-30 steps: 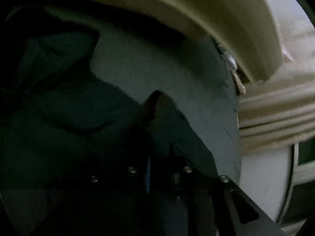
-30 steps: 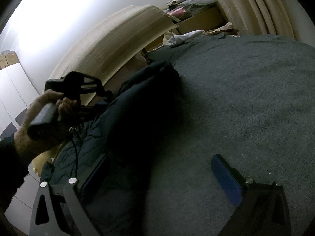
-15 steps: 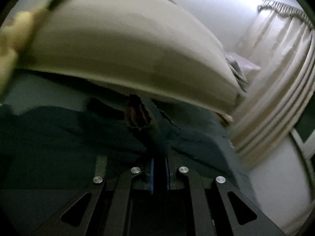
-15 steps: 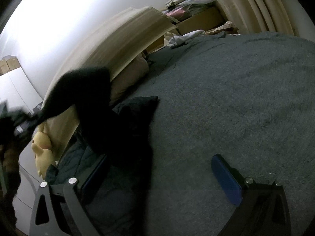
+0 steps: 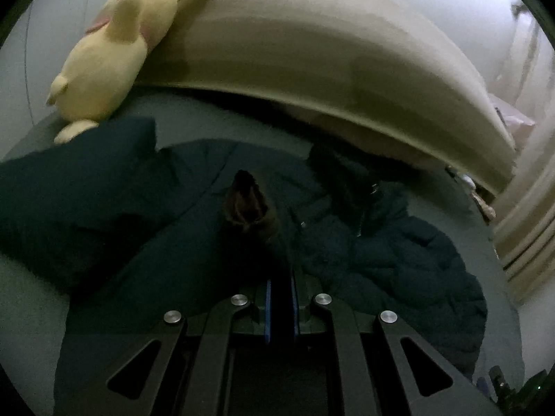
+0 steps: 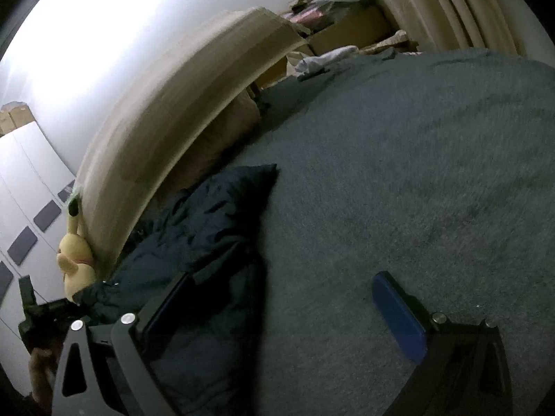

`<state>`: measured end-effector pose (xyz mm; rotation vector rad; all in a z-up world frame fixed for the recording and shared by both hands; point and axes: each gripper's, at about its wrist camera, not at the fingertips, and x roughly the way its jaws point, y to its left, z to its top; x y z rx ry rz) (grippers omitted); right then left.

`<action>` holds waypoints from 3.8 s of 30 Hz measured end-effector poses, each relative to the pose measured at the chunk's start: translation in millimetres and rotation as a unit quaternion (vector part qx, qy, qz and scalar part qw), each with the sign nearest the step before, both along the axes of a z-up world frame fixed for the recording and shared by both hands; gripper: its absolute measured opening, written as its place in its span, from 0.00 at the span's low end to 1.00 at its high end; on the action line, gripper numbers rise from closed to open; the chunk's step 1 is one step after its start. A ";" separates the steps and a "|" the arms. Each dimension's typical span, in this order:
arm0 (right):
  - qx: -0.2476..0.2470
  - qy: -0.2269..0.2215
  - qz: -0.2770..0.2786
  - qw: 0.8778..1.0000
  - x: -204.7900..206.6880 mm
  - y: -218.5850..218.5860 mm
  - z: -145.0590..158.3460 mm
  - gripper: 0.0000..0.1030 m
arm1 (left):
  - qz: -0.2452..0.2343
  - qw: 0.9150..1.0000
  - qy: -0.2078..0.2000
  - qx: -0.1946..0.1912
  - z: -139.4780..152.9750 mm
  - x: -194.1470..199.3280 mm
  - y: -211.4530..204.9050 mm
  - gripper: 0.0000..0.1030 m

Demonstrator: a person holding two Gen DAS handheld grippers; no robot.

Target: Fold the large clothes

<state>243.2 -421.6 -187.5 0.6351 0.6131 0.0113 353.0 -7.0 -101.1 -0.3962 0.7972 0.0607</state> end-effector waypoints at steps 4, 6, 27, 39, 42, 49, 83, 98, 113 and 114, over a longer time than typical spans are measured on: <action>0.075 0.016 0.002 0.997 -6.2 -7.3 24.8 1.00 | -0.017 1.000 -0.015 -0.005 3.0 -16.1 4.2 0.08; 0.148 -0.001 0.033 0.988 -10.1 0.2 46.5 1.00 | -0.031 0.999 -0.033 0.004 11.8 -19.1 2.3 0.08; 0.213 0.158 0.108 0.958 92.7 87.1 -2.2 0.25 | -0.013 0.998 -0.066 -0.010 3.1 -81.3 40.6 0.09; 0.218 0.093 0.186 0.954 47.5 30.8 59.9 0.88 | 0.007 1.000 0.004 -0.017 -81.8 -73.4 59.2 0.10; 0.200 0.080 0.139 0.967 65.3 0.4 68.3 0.88 | 0.005 1.000 0.002 -0.016 -82.1 -74.8 56.8 0.10; 0.152 0.185 0.143 0.960 177.2 -6.2 17.9 0.40 | 0.005 1.000 -0.002 -0.030 -82.5 -78.2 59.0 0.11; -0.039 0.165 0.169 0.971 113.1 84.3 29.1 0.76 | -0.008 0.999 -0.004 -0.033 -86.1 -73.4 52.3 0.15; 0.017 0.199 0.101 0.975 179.5 65.0 8.1 0.85 | -0.012 0.999 -0.009 -0.052 -87.2 -74.4 55.5 0.18; -0.120 0.048 0.032 0.991 -27.3 23.3 51.7 0.91 | -0.075 0.990 -0.038 -0.111 5.0 -136.1 85.5 0.82; -0.112 0.053 0.018 0.992 -29.4 15.1 46.7 0.91 | -0.062 0.990 -0.046 -0.115 10.4 -144.4 102.6 0.82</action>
